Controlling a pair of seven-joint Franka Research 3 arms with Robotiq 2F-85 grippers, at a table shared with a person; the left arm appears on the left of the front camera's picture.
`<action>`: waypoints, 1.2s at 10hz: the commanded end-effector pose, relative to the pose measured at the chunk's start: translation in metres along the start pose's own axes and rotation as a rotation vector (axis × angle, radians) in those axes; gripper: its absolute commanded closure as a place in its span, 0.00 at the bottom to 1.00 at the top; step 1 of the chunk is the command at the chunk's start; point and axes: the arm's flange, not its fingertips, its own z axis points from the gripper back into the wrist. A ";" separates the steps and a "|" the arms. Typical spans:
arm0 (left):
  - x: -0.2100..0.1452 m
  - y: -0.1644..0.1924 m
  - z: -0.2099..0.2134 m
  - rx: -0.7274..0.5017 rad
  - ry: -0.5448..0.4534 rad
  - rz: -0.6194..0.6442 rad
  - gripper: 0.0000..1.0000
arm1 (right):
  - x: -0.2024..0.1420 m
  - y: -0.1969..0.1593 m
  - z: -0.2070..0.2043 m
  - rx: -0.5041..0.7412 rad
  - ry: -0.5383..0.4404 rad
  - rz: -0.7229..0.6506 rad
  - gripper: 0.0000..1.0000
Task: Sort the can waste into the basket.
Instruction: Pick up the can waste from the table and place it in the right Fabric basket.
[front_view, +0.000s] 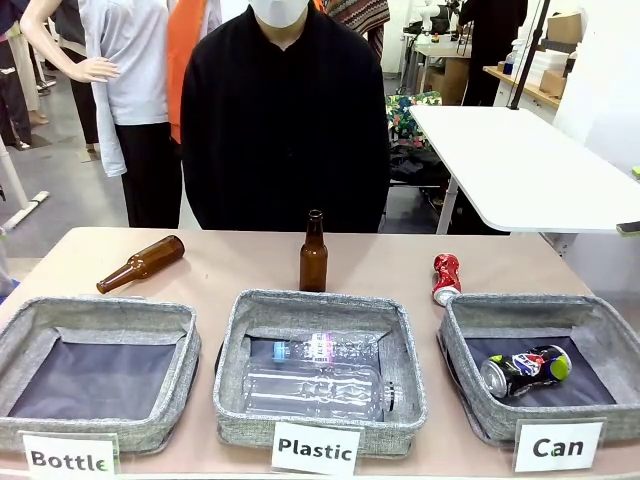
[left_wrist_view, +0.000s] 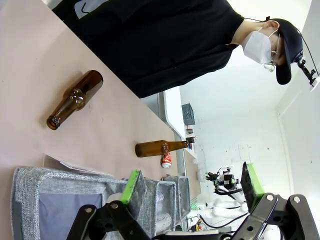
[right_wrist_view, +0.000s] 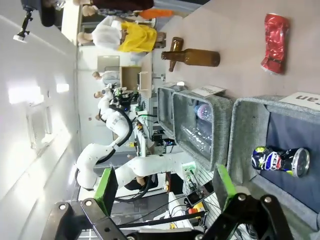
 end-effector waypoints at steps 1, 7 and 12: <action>0.000 -0.001 0.001 -0.008 0.008 -0.009 0.00 | 0.002 0.014 -0.023 -0.156 -0.035 -0.099 0.00; 0.000 -0.001 0.001 -0.008 0.008 -0.009 0.00 | 0.060 0.062 -0.149 -0.653 -0.115 -0.370 0.00; 0.000 -0.001 0.001 -0.008 0.008 -0.009 0.00 | 0.124 0.039 -0.264 -1.116 -0.178 -0.438 0.00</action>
